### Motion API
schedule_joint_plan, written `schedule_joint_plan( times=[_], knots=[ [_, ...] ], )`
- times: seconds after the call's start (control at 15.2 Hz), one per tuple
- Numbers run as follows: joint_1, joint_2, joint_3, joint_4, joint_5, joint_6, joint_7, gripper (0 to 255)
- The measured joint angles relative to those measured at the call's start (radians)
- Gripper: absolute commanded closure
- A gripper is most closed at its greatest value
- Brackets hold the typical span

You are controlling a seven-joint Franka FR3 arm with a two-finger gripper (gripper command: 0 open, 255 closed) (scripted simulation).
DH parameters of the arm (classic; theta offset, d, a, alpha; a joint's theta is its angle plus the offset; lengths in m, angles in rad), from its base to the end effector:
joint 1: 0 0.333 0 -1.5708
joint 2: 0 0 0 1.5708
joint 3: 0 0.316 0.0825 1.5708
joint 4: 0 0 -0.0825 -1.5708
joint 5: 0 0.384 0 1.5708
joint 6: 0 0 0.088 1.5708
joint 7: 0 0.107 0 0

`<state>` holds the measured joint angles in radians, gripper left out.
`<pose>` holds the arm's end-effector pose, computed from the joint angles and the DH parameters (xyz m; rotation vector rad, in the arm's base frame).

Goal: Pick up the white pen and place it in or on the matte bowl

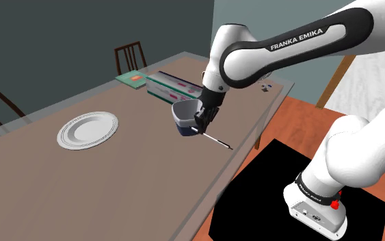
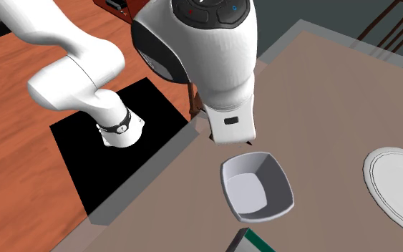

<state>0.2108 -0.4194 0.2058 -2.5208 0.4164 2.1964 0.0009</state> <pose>0.3779 0.1839 0.4316 -2.8523 -0.2460 -0.0583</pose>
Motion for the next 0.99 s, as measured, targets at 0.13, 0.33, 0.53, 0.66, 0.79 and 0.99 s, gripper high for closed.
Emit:
schedule_joint_plan(
  times=[0.13, 0.33, 0.53, 0.66, 0.79, 0.99],
  knots=[
    [-0.002, -0.009, -0.003, 0.016, -0.006, -0.025, 0.006, 255],
    [-0.006, -0.027, -0.008, 0.045, -0.016, -0.071, 0.018, 255],
    [-0.008, -0.039, -0.010, 0.077, -0.024, -0.113, 0.032, 255],
    [-0.010, -0.046, -0.013, 0.098, -0.030, -0.140, 0.039, 255],
    [-0.012, -0.055, -0.016, 0.118, -0.035, -0.170, 0.046, 255],
    [-0.013, -0.058, -0.018, 0.155, -0.042, -0.208, 0.059, 255]
  ],
)
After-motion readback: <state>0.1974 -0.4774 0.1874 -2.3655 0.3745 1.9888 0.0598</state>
